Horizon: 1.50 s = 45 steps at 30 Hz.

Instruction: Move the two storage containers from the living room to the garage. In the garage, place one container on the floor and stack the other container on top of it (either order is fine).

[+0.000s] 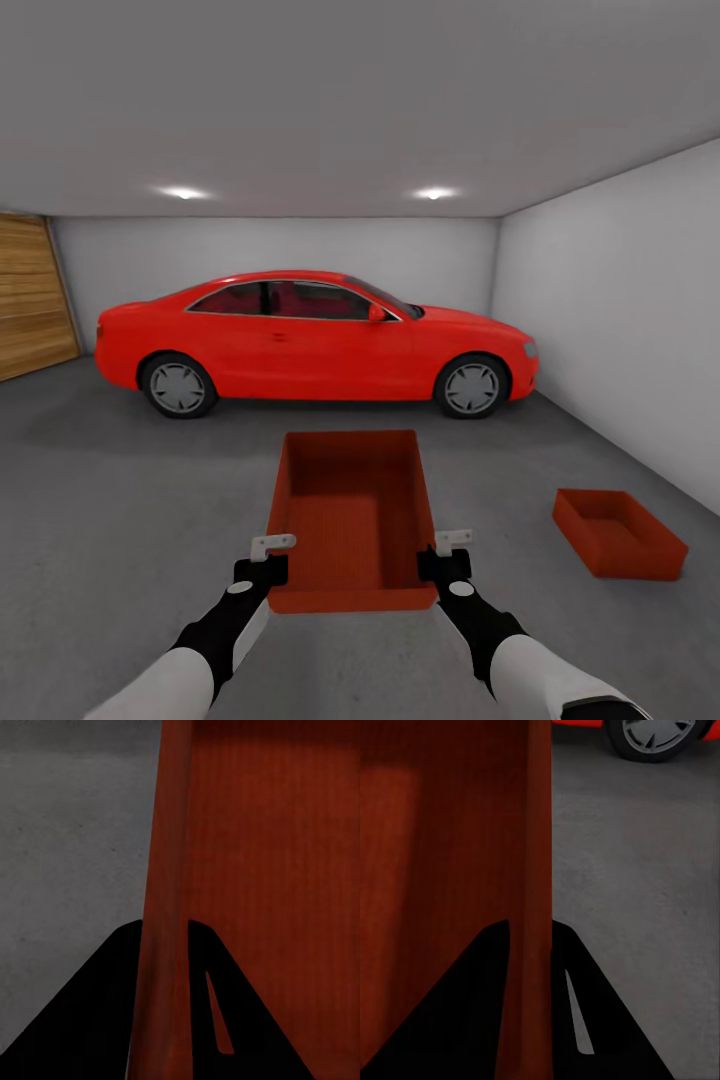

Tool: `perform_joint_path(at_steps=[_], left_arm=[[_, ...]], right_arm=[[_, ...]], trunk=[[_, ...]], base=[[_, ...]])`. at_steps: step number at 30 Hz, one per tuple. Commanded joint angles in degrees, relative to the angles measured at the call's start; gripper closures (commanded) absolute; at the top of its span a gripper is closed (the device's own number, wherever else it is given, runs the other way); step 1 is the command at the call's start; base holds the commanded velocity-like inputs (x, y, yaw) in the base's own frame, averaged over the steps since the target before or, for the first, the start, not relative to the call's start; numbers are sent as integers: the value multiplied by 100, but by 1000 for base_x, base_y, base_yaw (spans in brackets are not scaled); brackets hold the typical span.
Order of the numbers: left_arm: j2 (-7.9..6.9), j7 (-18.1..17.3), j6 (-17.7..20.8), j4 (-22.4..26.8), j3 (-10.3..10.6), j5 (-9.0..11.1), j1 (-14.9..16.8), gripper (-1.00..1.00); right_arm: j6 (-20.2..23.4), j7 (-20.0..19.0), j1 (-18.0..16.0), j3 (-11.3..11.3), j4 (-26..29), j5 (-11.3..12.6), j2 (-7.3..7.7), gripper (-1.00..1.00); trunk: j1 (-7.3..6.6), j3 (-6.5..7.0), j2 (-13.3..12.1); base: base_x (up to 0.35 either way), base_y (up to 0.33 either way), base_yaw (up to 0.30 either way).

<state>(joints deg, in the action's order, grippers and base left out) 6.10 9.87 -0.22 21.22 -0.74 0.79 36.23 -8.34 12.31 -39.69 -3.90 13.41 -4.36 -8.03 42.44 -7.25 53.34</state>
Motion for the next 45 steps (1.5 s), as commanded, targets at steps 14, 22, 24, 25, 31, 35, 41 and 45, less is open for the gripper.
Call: perform_joint_path(at_steps=[14, 22, 24, 25, 31, 35, 41, 45], left_arm=[[-214, 85, -296, 40, -84, -79, 7, 100], [-214, 85, -295, 40, -84, -79, 7, 100], [-214, 85, -295, 40, -84, -79, 7, 100], [-214, 85, -295, 40, -86, -79, 7, 100], [-214, 85, -294, 40, -89, -79, 7, 100], [-214, 85, -294, 40, -92, -79, 7, 100], [-214, 85, -294, 40, -93, -79, 7, 100], [-214, 85, -294, 31, -102, -79, 7, 100]], right_arm=[[-19, 52, -2, 47, -22, 14, 56, 100], [-8, 52, -3, 47, -22, 14, 49, 100], [-9, 52, -4, 47, -22, 14, 50, 100], [-11, 52, -4, 47, -22, 14, 49, 100], [1, 57, -4, 43, -22, 14, 33, 100], [7, 59, -2, 46, -22, 14, 35, 100], [7, 61, -2, 47, -22, 14, 32, 100], [7, 61, -3, 47, -22, 22, 39, 100]], trunk=[[4, -9, 6], [4, -9, 6], [4, -9, 6], [4, -9, 6], [4, -9, 6], [4, -9, 6], [4, -9, 6], [4, -9, 6]], base=[[322, 0, 0], [322, 0, 0], [322, 0, 0], [321, 0, 0], [322, 0, 0], [322, 0, -37], [322, 2, -249], [318, 154, -284]])
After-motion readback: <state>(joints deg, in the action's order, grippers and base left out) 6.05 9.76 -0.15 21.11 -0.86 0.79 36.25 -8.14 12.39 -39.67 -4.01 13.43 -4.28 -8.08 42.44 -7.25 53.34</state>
